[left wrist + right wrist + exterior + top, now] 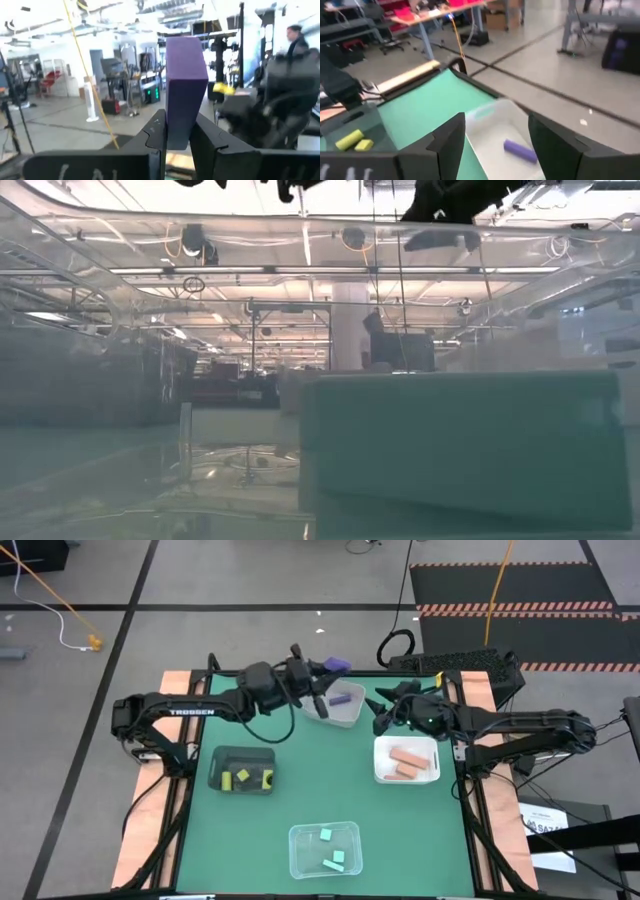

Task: Sort & place blocks by color
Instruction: Put the bottom violet block into the grey bin

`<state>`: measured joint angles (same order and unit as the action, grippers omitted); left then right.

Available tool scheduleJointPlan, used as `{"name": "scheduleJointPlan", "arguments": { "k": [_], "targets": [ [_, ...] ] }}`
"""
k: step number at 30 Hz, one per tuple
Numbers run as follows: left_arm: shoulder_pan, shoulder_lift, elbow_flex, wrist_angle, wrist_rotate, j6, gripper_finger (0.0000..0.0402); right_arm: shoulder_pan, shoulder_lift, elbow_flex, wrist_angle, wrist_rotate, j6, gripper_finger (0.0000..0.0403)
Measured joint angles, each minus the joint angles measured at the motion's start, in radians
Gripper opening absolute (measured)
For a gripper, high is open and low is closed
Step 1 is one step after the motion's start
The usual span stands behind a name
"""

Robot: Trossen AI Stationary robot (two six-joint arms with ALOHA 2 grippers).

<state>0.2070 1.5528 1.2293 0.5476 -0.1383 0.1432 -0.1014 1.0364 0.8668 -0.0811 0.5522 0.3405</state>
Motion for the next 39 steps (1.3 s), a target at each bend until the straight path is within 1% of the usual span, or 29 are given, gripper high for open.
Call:
{"name": "scheduleJointPlan", "arguments": {
  "k": [5, 9, 10, 12, 16, 20, 24, 27, 31, 34, 39],
  "targets": [
    [0.027, -0.022, -0.001, 0.005, 0.043, 0.012, 0.0054, -0.016, 0.020, 0.000, -0.070, 0.001, 0.066, 0.0206],
    [0.047, -0.035, -0.001, -0.023, 0.090, 0.009, 0.0054, -0.039, 0.038, 0.000, -0.065, 0.003, 0.067, 0.0206],
    [0.053, -0.037, 0.000, -0.041, 0.098, 0.009, 0.0054, -0.045, 0.041, 0.000, -0.066, 0.020, 0.067, 0.0206],
    [0.064, -0.039, 0.000, -0.105, 0.102, 0.003, 0.0054, -0.057, 0.047, 0.000, -0.066, 0.061, 0.067, 0.0206],
    [0.098, -0.034, 0.000, -0.296, 0.101, -0.027, 0.0057, -0.086, 0.049, 0.000, -0.066, 0.130, 0.067, 0.0205],
    [0.137, -0.011, -0.001, -0.474, 0.096, -0.049, 0.0059, -0.122, 0.049, 0.000, -0.066, 0.131, 0.067, 0.0205],
    [0.179, 0.037, -0.001, -0.565, 0.093, -0.085, 0.0058, -0.148, 0.049, 0.000, -0.066, 0.131, 0.067, 0.0205],
    [0.203, 0.091, -0.001, -0.575, 0.094, -0.139, 0.0059, -0.163, 0.049, 0.000, -0.066, 0.131, 0.073, 0.0205],
    [0.222, 0.164, -0.001, -0.575, 0.119, -0.236, 0.0060, -0.196, 0.049, 0.000, -0.097, 0.131, 0.127, 0.0205],
    [0.229, 0.213, -0.001, -0.576, 0.122, -0.294, 0.0060, -0.238, 0.049, -0.001, -0.182, 0.131, 0.184, 0.0205],
    [0.249, 0.272, -0.001, -0.576, 0.122, -0.398, 0.0061, -0.331, 0.049, -0.001, -0.374, 0.125, 0.319, 0.0205]
  ]
}}
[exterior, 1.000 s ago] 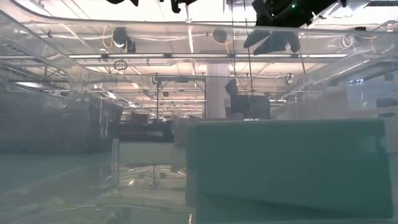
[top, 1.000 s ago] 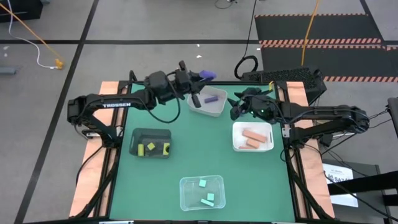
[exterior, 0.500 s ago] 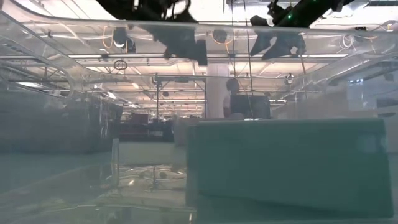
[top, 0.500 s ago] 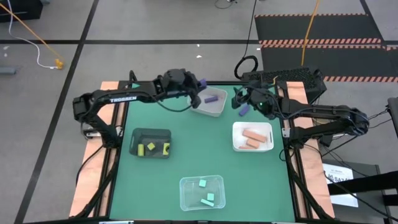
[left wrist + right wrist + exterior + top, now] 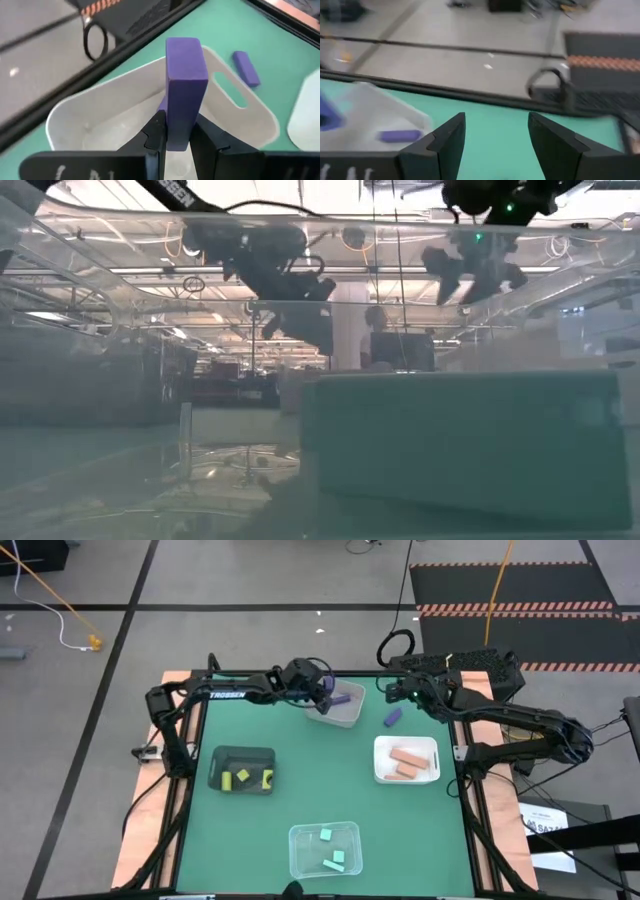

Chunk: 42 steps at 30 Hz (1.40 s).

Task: Sort & place blocks by color
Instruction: Put the bottom violet block into the grey bin, then put the violet block into the grey bin

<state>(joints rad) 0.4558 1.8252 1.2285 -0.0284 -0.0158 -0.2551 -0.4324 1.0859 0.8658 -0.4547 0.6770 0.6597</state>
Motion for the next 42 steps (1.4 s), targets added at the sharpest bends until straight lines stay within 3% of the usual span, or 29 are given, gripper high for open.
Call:
{"name": "scheduleJointPlan", "arguments": {
  "k": [5, 9, 16, 27, 29, 37, 42],
  "targets": [
    [0.026, 0.024, 0.000, -0.026, 0.000, -0.136, 0.0062, -0.082, 0.000, 0.000, -0.097, -0.078, 0.026, 0.0205],
    [0.038, 0.030, 0.000, -0.067, 0.002, -0.169, 0.0062, -0.129, 0.007, 0.000, -0.104, -0.226, -0.090, 0.0205],
    [0.031, 0.030, 0.000, -0.078, 0.121, -0.177, 0.0078, -0.193, 0.044, 0.000, -0.124, -0.384, -0.260, 0.0205],
    [0.007, 0.030, 0.000, -0.076, 0.123, -0.177, 0.0175, -0.241, 0.162, 0.000, -0.164, -0.479, 0.041, 0.0212],
    [0.007, 0.030, 0.000, -0.076, 0.127, -0.178, 0.0190, -0.240, 0.183, 0.000, -0.157, -0.502, 0.018, 0.0217],
    [0.019, 0.029, 0.000, -0.076, 0.229, -0.169, 0.0229, -0.233, 0.261, 0.000, -0.103, -0.526, -0.791, 0.0222],
    [0.022, 0.029, 0.000, -0.077, 0.267, -0.173, 0.0230, -0.235, 0.315, 0.000, -0.096, -0.593, -1.130, 0.0208]
  ]
}}
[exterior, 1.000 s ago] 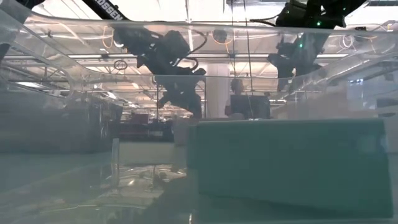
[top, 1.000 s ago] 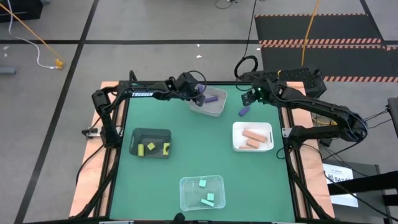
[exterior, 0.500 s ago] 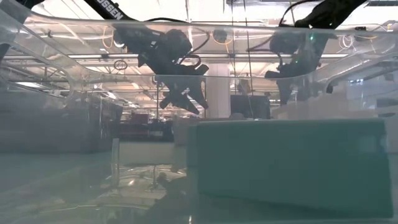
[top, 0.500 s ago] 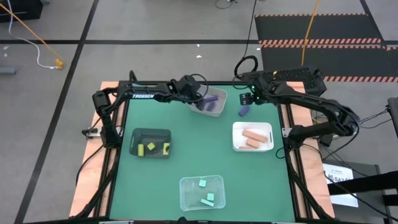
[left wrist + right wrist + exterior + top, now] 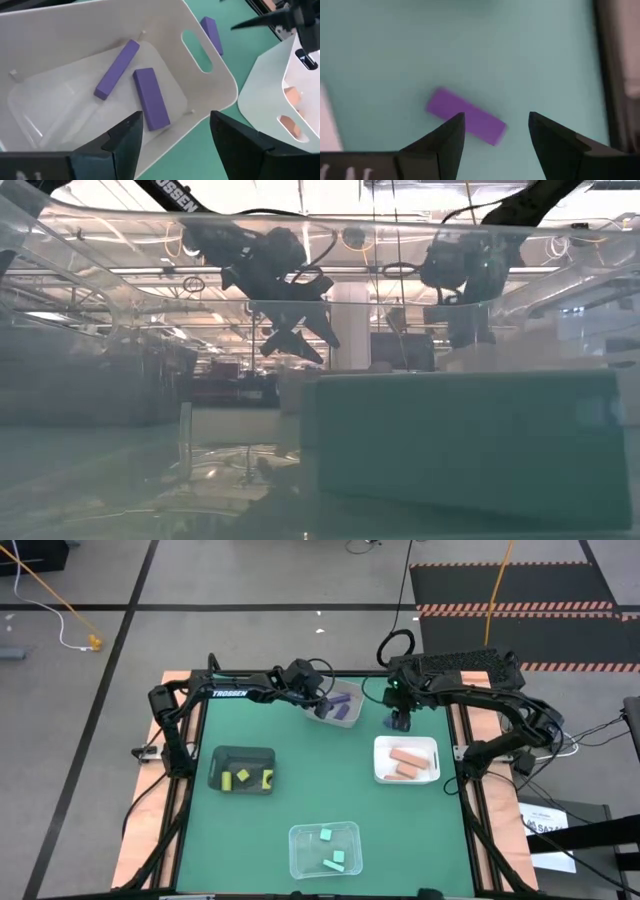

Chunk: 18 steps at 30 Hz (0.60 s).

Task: Sort & place blocks by color
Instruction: Put the violet block into the grey bin

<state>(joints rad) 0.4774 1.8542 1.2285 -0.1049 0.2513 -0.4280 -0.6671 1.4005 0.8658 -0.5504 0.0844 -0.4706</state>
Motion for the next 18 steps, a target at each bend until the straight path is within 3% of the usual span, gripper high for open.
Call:
{"name": "scheduleJointPlan", "arguments": {
  "k": [3, 7, 18],
  "targets": [
    [0.000, 0.000, 0.000, -0.004, 0.002, 0.000, 0.0225, 0.000, 0.037, 0.000, 0.001, -0.062, -0.136, 0.0201],
    [0.000, 0.000, 0.000, -0.005, 0.002, -0.011, 0.0218, 0.001, 0.088, 0.000, 0.001, -0.064, -0.259, 0.0194],
    [0.000, 0.000, 0.000, -0.004, 0.002, -0.047, 0.0215, 0.000, 0.149, 0.000, 0.007, -0.112, -0.389, 0.0191]
  ]
}}
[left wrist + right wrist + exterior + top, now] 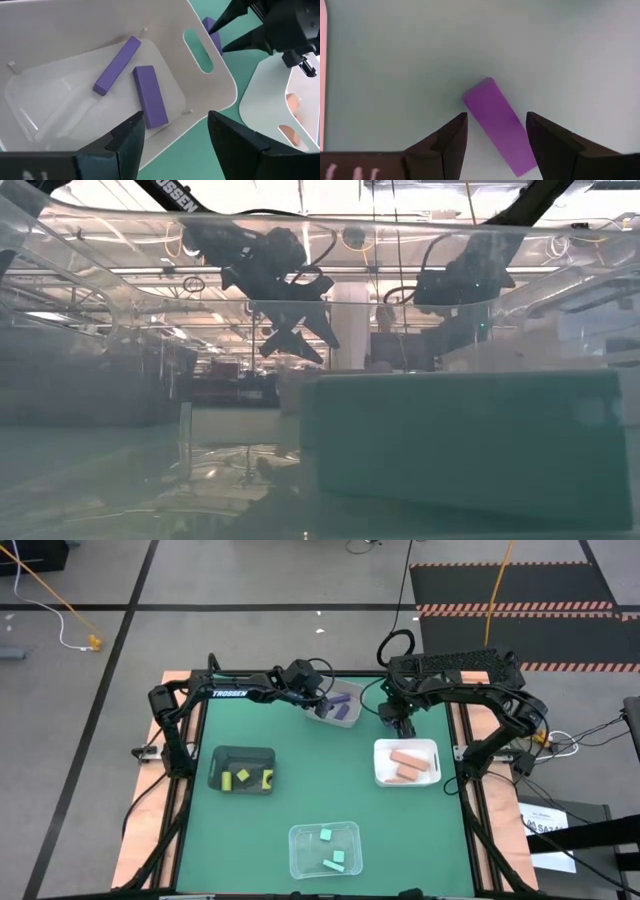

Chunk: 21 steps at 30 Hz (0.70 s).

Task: Sort & place blocks by color
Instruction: Put the violet block into the grey bin

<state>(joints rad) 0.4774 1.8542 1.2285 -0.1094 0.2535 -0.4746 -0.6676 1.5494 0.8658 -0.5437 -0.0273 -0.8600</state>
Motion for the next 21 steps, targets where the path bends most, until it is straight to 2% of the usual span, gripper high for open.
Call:
{"name": "scheduleJointPlan", "arguments": {
  "k": [6, 13, 21],
  "targets": [
    [0.000, 0.000, 0.000, 0.005, 0.000, -0.020, 0.0216, -0.006, 0.004, 0.000, 0.000, -0.056, -0.044, 0.0191],
    [0.000, 0.000, 0.000, 0.008, 0.000, -0.034, 0.0216, -0.023, 0.005, 0.000, 0.023, -0.056, -0.032, 0.0191],
    [0.000, 0.000, 0.000, 0.009, -0.001, -0.051, 0.0216, -0.039, 0.103, 0.004, 0.017, -0.071, 0.011, 0.0167]
  ]
}}
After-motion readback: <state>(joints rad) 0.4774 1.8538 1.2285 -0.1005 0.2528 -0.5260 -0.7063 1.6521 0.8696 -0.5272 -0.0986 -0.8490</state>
